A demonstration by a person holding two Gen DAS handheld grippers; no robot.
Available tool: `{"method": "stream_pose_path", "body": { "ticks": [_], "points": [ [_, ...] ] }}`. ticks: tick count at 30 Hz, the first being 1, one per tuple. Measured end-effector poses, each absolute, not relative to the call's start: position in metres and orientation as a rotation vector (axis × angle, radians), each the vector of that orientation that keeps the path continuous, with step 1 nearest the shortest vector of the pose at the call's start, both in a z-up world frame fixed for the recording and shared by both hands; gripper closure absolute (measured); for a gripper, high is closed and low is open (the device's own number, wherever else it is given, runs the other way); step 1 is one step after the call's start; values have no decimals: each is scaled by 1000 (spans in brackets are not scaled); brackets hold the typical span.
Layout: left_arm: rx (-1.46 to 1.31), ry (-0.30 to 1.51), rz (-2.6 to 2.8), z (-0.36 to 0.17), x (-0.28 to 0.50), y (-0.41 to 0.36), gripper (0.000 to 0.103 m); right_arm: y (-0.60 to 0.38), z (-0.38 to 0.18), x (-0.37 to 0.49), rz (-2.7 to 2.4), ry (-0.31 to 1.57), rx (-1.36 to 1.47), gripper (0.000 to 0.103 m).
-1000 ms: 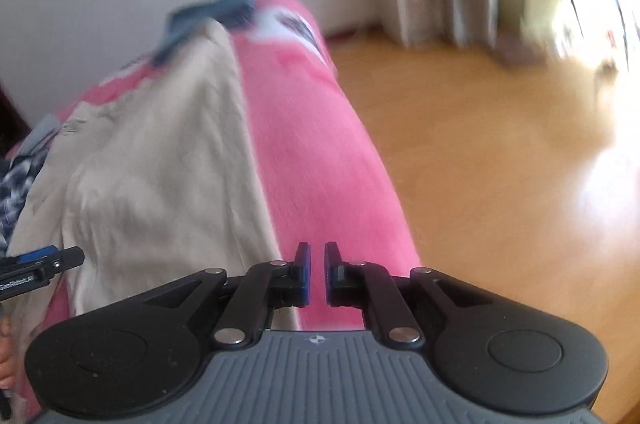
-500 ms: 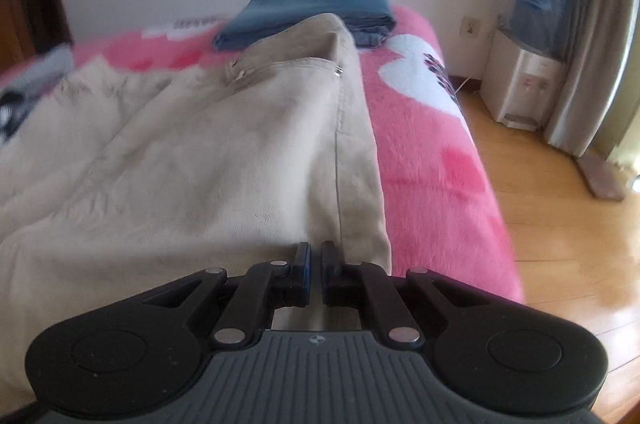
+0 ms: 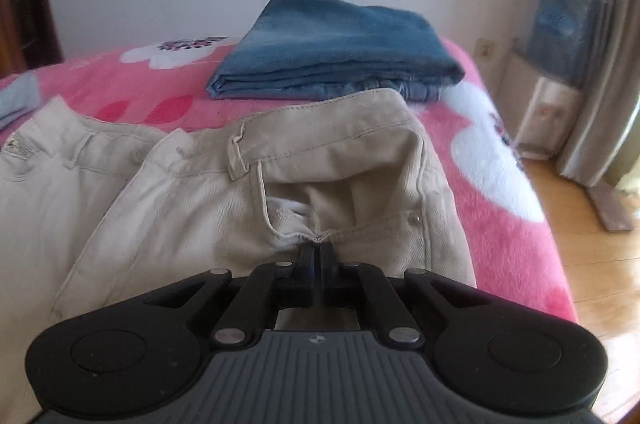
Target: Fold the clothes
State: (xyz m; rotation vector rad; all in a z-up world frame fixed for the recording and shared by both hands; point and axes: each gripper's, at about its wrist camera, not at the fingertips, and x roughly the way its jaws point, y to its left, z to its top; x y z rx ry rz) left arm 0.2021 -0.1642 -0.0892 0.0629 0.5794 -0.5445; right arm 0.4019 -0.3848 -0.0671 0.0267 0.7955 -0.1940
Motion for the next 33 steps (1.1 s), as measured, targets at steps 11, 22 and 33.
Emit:
{"method": "stream_pose_path", "body": {
  "ticks": [11, 22, 33],
  "points": [
    [31, 559, -568, -93, 197, -161, 15, -335, -13, 442, 3, 796, 116, 36],
    [17, 547, -575, -95, 195, -160, 14, -344, -34, 456, -104, 702, 198, 103],
    [1, 545, -583, -96, 199, -158, 13, -325, -39, 466, -107, 757, 162, 67]
  ]
}}
